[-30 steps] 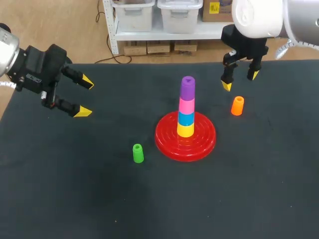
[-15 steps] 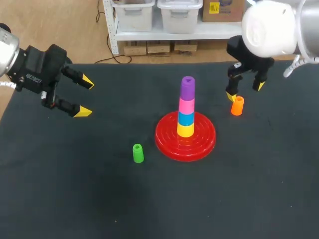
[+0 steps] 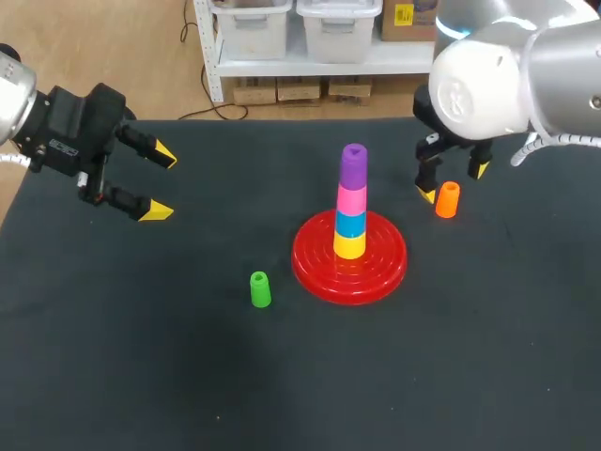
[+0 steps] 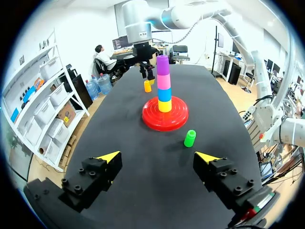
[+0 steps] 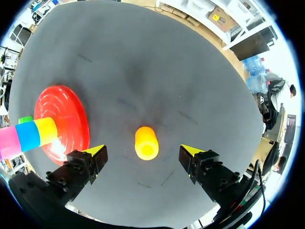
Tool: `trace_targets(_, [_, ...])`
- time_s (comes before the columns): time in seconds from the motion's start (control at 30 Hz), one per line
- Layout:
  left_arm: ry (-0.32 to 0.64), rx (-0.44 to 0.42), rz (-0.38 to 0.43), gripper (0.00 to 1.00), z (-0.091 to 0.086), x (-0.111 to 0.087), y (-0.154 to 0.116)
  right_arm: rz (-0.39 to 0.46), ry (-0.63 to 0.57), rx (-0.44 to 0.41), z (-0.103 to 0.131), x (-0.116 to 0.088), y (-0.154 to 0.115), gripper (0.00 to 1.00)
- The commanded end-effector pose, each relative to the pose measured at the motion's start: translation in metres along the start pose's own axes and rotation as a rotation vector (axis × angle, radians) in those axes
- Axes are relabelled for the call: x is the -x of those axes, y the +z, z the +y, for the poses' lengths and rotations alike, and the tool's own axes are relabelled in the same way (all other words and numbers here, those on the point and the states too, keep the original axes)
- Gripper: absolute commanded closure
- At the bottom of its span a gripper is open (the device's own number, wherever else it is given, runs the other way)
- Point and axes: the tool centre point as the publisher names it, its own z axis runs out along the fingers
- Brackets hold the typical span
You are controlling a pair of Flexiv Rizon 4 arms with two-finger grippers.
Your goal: Pick up and stack the cylinders on the red base in this order: pink,purple,orange,green
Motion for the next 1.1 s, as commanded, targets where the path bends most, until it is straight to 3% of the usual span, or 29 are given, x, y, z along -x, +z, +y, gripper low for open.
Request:
trace_targets(0.03, [0.002,0.002,-0.004,0.00,0.000,-0.001,0.000,-0.012,0.008,0.016,-0.004,0.001,0.005,0.00])
trace_targets(1.1, [0.002,0.002,-0.004,0.00,0.000,-0.001,0.000,-0.007,0.027,0.043,0.001,0.001,0.024,0.00])
